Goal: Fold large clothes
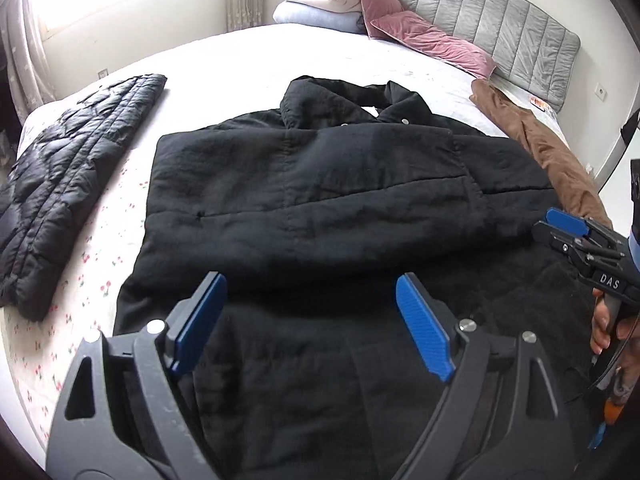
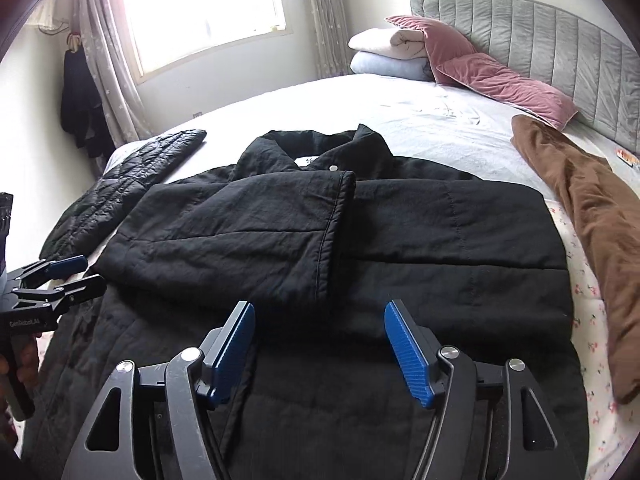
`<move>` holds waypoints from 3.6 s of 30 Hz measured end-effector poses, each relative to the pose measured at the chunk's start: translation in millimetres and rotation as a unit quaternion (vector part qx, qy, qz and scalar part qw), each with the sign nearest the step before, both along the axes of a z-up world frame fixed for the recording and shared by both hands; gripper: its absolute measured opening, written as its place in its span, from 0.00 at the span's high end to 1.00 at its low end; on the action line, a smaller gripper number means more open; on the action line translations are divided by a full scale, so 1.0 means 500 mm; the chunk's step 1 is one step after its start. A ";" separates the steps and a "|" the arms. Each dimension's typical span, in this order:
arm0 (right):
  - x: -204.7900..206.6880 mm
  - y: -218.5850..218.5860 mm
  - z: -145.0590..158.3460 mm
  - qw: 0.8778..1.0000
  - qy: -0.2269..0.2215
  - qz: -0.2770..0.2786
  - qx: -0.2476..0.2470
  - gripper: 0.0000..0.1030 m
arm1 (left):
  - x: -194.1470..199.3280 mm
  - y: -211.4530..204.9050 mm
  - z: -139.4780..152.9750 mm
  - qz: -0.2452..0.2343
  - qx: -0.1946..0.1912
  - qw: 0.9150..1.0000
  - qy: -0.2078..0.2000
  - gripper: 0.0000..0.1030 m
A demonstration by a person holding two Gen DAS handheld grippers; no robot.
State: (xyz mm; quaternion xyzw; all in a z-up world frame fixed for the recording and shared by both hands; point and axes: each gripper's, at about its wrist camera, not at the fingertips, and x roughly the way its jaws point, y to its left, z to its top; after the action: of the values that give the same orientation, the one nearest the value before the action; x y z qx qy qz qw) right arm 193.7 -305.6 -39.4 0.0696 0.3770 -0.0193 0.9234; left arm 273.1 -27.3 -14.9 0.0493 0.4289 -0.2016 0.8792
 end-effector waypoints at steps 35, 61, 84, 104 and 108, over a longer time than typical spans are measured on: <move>-0.500 -0.044 -0.027 0.994 0.088 -0.060 0.018 0.09 | -0.413 0.117 0.024 0.053 -0.020 0.995 0.077 0.05; -0.436 -0.006 -0.072 0.991 0.130 0.007 0.040 0.09 | -0.353 0.060 -0.073 -0.135 0.038 0.989 0.040 0.05; -0.447 -0.012 -0.104 0.989 0.146 -0.016 0.000 0.09 | -0.406 0.102 -0.081 -0.159 0.045 0.984 0.066 0.04; -0.502 -0.059 -0.128 0.989 0.150 -0.003 0.004 0.05 | -0.442 0.202 -0.111 -0.189 0.099 0.968 0.134 0.04; -0.517 -0.064 -0.135 0.987 0.160 -0.015 0.001 0.00 | -0.455 0.252 -0.099 -0.173 0.085 0.972 0.133 0.04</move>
State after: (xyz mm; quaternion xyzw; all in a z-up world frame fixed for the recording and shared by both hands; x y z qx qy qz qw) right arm -64.7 -337.5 -107.0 0.0723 0.5185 -0.0440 0.8509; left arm 45.6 98.7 -64.6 0.1698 0.5425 -0.3188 0.7584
